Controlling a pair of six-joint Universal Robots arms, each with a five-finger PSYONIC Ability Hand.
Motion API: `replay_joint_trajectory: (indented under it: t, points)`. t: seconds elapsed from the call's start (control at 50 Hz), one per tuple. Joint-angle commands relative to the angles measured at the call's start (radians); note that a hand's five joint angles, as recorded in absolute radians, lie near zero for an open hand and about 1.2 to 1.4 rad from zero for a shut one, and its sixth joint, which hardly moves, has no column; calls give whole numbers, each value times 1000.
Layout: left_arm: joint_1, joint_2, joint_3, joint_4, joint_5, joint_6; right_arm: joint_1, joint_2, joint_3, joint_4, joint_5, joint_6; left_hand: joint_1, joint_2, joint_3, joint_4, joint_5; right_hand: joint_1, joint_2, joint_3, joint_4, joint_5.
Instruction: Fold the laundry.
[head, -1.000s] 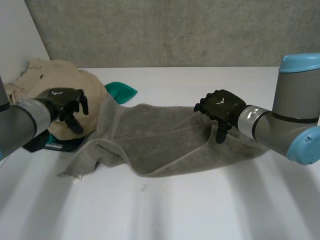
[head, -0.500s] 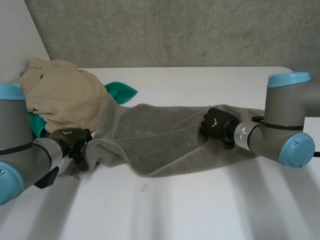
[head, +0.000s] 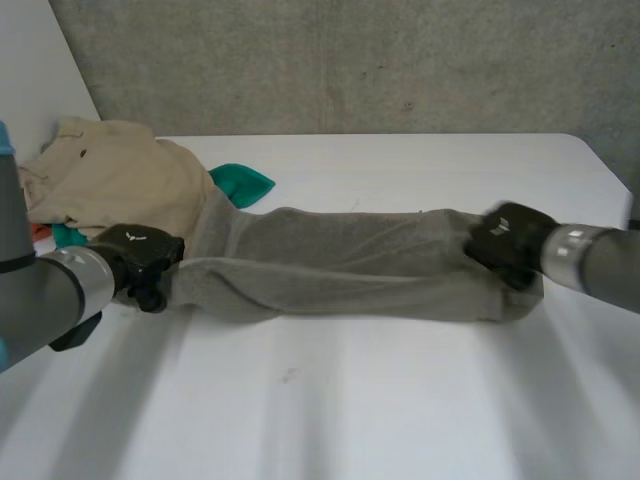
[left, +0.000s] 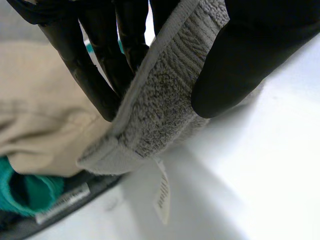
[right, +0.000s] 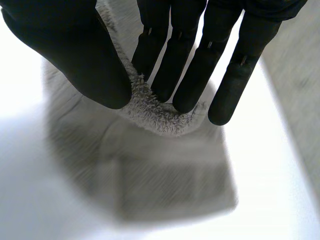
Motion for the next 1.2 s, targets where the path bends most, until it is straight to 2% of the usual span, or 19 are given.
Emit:
replay_joint_trajectory:
  t: [0.02,0.04,0.1,0.24,0.4,0.42,0.48,0.5,0.56,0.58,0.64,0.74,0.9,1.04,1.2]
  points:
    - [-27,29,-22,-134,8,231,-151,-133,218,371,75,-180,225,201,208,202,229,272,224,212,203,230]
    - [-33,11,-25,-152,5,268,-174,-150,256,368,70,-235,225,201,208,202,229,272,224,212,203,230]
    - [-45,-35,-19,-160,-1,308,-188,-162,299,324,50,-268,225,201,208,202,229,272,224,212,203,230]
    - [-121,-192,131,-149,-75,328,-191,-164,284,138,17,-185,225,201,208,202,229,272,224,212,203,230]
    - [-150,-366,649,-74,-199,363,-118,-69,22,-61,53,-6,225,201,208,202,229,272,224,212,203,230]
    - [-153,-395,784,-39,-210,362,-101,-47,-72,-109,75,40,225,201,208,202,229,272,224,212,203,230]
    - [-150,-428,970,25,-208,353,-84,-21,-237,-205,119,134,225,201,208,202,229,272,224,212,203,230]
    - [-148,-437,1080,91,-204,327,-78,-10,-333,-295,156,218,225,201,208,202,229,272,224,212,203,230]
    - [-147,-431,1205,211,-197,275,-76,-7,-420,-458,210,368,225,201,208,202,229,272,224,212,203,230]
    - [-145,-425,1242,302,-196,230,-81,-16,-425,-574,234,461,225,201,208,202,229,272,224,212,203,230]
    - [-142,-396,1221,454,-194,157,-82,-65,-390,-814,251,611,225,201,208,202,229,272,224,212,203,230]
    - [-130,-380,1150,525,-202,110,-89,-104,-285,-1017,237,665,225,201,208,202,229,272,224,212,203,230]
    - [-108,-377,1006,553,-191,35,-75,-87,-198,-965,181,656,225,201,208,202,229,272,224,212,203,230]
    - [-128,-417,805,579,-113,18,-46,-26,-98,-881,112,620,225,201,208,202,229,272,224,212,203,230]
    - [-162,-492,616,521,-150,21,-47,108,-3,-836,96,486,225,201,208,202,229,272,224,212,203,230]
